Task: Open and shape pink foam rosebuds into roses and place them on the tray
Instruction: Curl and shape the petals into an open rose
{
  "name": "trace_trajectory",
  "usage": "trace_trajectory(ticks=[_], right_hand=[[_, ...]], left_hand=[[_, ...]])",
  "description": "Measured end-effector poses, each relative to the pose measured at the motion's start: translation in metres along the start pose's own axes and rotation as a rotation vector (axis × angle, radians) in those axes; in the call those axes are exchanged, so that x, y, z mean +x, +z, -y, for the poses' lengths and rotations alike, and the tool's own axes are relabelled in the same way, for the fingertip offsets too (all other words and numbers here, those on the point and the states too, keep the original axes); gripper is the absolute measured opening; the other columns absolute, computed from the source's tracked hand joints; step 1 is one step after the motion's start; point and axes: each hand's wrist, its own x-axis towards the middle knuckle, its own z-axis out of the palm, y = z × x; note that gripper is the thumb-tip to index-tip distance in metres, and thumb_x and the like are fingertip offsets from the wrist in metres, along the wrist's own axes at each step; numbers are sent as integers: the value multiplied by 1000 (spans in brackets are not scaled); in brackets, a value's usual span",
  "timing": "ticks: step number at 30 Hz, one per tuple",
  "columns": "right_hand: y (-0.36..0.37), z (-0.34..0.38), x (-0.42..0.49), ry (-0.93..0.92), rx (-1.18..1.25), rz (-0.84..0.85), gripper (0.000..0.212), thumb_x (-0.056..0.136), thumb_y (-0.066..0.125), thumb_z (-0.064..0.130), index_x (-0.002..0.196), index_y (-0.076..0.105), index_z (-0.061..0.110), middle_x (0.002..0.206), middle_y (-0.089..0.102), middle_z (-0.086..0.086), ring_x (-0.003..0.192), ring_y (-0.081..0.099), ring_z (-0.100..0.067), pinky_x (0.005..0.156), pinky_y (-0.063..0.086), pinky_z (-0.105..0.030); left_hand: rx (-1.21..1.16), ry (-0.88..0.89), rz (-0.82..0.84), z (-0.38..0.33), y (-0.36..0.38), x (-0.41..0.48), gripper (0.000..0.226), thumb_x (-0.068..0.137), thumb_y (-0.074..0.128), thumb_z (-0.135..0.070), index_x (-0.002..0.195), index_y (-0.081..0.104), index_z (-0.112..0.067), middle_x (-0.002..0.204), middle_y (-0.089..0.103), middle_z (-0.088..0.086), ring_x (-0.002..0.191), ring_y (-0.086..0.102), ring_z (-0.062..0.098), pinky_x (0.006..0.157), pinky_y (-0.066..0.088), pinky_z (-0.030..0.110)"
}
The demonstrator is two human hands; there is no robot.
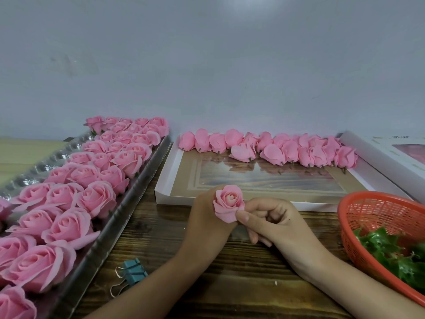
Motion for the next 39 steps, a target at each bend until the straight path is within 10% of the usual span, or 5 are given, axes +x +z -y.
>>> trace_trajectory(ticks=[8,18,23,28,39], right_hand=[[2,-4,0,-9,-47,-25,9,79,73,9,74,68,3,46,57,0,43,49,-3,57,42,-11],[1,0,-1,-30,-44,-127,33,86,56,32,74,62,1,49,52,-6,43,37,-9,48,33,-18],[3,-1,-1,-47,-81,-131,29,89,52,30,73,58,5,47,49,-2,42,35,-8,47,31,-16],[2,-3,-2,-68,-69,-125,30,89,54,30,79,58,1,46,48,0,41,38,-2,47,33,-9],[1,-8,-1,-116,-163,-180,32,88,53,34,71,56,7,43,39,4,43,36,-3,54,35,-13]], left_hand=[[15,-219,211,5,-1,9,44,88,52,-14,49,51,-33,45,49,-10,53,50,7,57,40,10],[157,47,129,-2,8,5,29,89,55,-12,60,53,-16,58,53,1,60,56,19,67,53,38],[208,144,131,-11,-4,1,33,86,64,-11,60,52,-27,59,55,-9,58,55,5,60,42,10],[170,130,135,-15,-4,0,20,86,64,-13,66,62,-12,63,62,3,64,62,15,67,53,31],[207,97,210,-15,-4,-2,15,86,65,-15,73,59,-18,70,60,-5,70,60,8,68,47,13]])
